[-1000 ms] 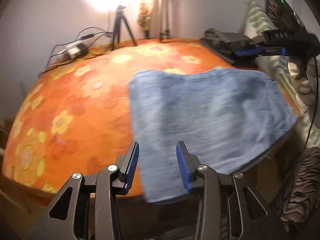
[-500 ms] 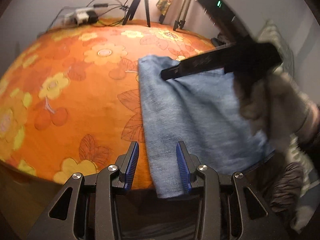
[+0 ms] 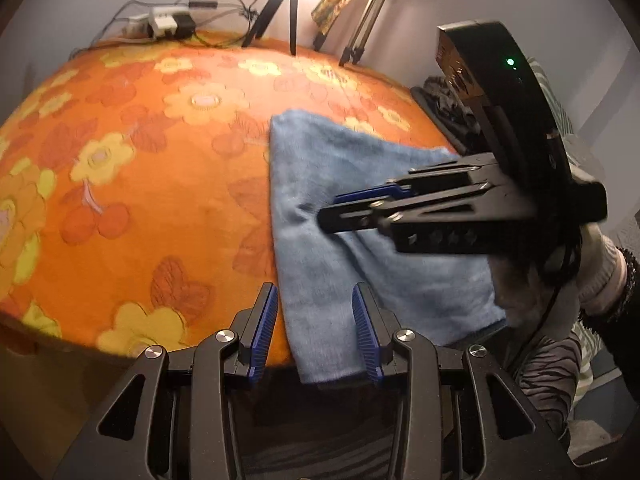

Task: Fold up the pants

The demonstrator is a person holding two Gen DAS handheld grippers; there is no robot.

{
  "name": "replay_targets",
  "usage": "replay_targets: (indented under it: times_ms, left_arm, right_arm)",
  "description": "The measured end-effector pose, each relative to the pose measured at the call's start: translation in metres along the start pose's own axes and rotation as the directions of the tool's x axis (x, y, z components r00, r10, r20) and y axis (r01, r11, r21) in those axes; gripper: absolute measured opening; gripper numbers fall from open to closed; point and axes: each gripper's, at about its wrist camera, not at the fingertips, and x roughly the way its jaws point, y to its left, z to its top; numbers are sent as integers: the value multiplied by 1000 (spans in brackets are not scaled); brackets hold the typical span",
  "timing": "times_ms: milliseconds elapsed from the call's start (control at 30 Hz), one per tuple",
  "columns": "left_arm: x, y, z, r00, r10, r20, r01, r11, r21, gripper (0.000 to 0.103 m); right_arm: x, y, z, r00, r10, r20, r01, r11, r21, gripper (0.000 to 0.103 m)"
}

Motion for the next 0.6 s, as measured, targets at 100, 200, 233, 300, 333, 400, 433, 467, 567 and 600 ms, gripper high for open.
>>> replay_targets:
  times_ms: [100, 200, 233, 300, 333, 400, 433, 467, 567, 600]
  left_arm:
    - [4, -1, -2, 999, 32, -10, -32, 999, 7, 37]
    - [4, 3, -1, 999, 42, -6, -43, 999, -13, 37]
    - [3, 5, -2, 1000, 26, -11, -26, 999, -23, 37]
    - [0, 10, -6, 1000, -10, -12, 9, 999, -42, 37]
    - [-2, 12, -7, 1000, -14, -13, 13, 999, -46, 37]
    - [-8, 19, -11, 1000, -21, -10, 21, 998, -59, 37]
    - [-10, 22, -13, 1000, -28, -10, 27, 998, -65, 37]
    - [-12, 24, -16, 999, -37, -10, 36, 997, -70, 37]
    - [-12, 20, -20, 998, -52, -21, 51, 997, -55, 37]
    - [-11, 16, -21, 998, -54, -28, 52, 998, -47, 37]
  right_arm:
    - [7, 6, 5, 1000, -24, 21, 24, 1000, -4, 22]
    - [8, 9, 9, 1000, 2, -1, -2, 1000, 20, 23]
    - [6, 11, 9, 1000, 15, -8, -14, 1000, 13, 23]
    - [-2, 16, 5, 999, 50, -15, -50, 999, 2, 23]
    - [-3, 19, 2, 998, 65, -23, -65, 998, 1, 23]
    - [-5, 25, -6, 995, 87, -47, -87, 996, -15, 23]
    - [-3, 30, -9, 994, 88, -61, -89, 996, -29, 23]
    - [0, 35, -13, 993, 90, -72, -93, 995, -40, 23]
    - [8, 46, -20, 994, 79, -73, -84, 995, -62, 26]
    - [8, 45, -16, 992, 98, -80, -102, 994, -46, 27]
